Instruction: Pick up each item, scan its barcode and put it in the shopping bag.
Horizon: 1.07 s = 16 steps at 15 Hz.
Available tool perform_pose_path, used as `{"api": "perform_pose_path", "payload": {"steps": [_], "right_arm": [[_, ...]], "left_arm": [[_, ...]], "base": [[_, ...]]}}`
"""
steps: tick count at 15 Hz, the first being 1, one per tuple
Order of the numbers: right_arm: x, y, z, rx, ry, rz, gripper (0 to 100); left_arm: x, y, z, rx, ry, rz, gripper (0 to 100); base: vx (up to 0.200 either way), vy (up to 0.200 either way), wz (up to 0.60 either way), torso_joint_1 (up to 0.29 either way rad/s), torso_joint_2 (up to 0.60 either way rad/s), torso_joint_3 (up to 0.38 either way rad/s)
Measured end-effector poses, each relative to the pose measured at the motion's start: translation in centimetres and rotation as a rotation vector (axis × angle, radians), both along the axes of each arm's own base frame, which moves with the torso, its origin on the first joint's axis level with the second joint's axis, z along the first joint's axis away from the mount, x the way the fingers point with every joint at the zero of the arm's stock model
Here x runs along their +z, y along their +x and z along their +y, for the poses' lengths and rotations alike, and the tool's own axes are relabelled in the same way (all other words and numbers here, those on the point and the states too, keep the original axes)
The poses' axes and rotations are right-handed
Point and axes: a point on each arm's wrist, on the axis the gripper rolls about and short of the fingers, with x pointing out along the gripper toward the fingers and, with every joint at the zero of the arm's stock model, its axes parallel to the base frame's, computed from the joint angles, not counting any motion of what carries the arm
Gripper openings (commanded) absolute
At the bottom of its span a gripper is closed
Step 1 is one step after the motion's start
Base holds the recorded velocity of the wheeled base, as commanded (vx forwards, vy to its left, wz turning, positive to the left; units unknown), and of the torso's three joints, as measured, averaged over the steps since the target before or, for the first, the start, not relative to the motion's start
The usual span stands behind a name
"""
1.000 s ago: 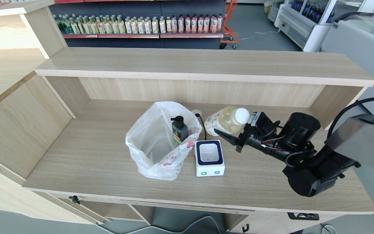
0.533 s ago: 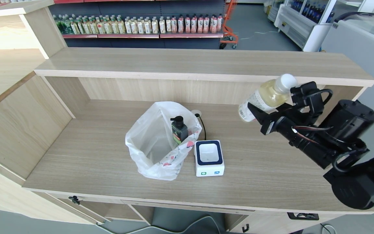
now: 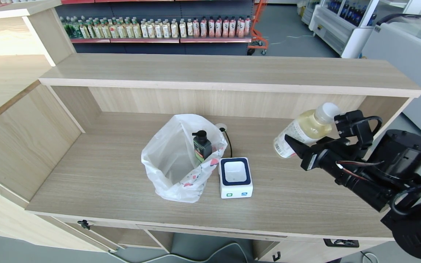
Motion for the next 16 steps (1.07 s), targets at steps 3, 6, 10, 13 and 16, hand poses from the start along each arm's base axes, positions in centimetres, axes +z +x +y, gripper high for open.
{"api": "perform_pose_path", "payload": {"steps": [3,6,10,13,16], "right_arm": [[-0.1,-0.4,0.9,0.040,0.046,0.047,0],[0.0,-0.7,2.7,0.113,0.077,0.112,0],[0.9,0.1,5.4,0.185,0.101,0.163,0],[1.3,1.7,7.3,0.237,0.103,0.198,0],[0.6,2.5,8.8,0.275,0.112,0.271,0]], "left_arm": [[0.0,0.0,0.0,0.000,0.001,0.000,100],[0.0,0.0,0.0,-0.001,0.001,0.000,100],[0.0,0.0,0.0,0.000,0.001,0.000,100],[0.0,0.0,0.0,0.000,-0.001,0.000,100],[0.0,0.0,0.0,0.000,-0.001,0.000,100]], "base": [[0.000,0.200,0.00,-0.006,0.00,-0.001],[0.000,0.200,0.00,0.019,0.01,0.002],[0.000,0.000,0.00,0.000,0.00,0.000],[0.000,0.000,0.00,0.000,0.00,0.000],[0.000,0.000,0.00,0.000,0.00,0.000]]}}
